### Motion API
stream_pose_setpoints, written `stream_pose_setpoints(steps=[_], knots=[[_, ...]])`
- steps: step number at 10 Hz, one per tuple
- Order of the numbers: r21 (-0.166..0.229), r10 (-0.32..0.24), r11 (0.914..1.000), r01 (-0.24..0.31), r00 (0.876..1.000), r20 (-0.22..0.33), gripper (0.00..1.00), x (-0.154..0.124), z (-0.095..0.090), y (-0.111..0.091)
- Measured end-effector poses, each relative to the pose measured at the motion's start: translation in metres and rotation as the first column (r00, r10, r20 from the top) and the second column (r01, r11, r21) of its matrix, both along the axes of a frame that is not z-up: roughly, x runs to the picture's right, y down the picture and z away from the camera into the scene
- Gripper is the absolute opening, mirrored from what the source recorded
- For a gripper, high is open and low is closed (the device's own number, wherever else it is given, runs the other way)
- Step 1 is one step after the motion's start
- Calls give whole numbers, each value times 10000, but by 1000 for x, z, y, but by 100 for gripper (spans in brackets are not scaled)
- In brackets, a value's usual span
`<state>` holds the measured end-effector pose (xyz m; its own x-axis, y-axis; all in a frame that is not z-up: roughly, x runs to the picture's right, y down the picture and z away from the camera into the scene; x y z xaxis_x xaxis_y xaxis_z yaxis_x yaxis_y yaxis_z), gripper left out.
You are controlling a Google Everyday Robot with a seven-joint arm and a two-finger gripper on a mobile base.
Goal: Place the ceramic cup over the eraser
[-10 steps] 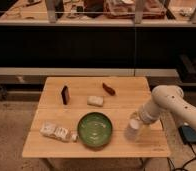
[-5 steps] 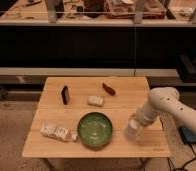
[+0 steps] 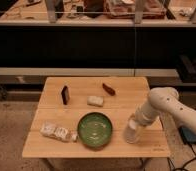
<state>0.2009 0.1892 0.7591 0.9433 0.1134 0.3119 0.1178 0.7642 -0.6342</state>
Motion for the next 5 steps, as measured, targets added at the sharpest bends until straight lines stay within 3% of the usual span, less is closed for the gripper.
stream_pose_setpoints(steps=[2,4,5], knots=[[610,-227,9979,220,9997,108,0,-7,-6,-45],[1589,-461,9864,416,9986,247,0,-26,-17,-112],[2164,-589,9751,488,9975,402,0,-47,-24,-151]])
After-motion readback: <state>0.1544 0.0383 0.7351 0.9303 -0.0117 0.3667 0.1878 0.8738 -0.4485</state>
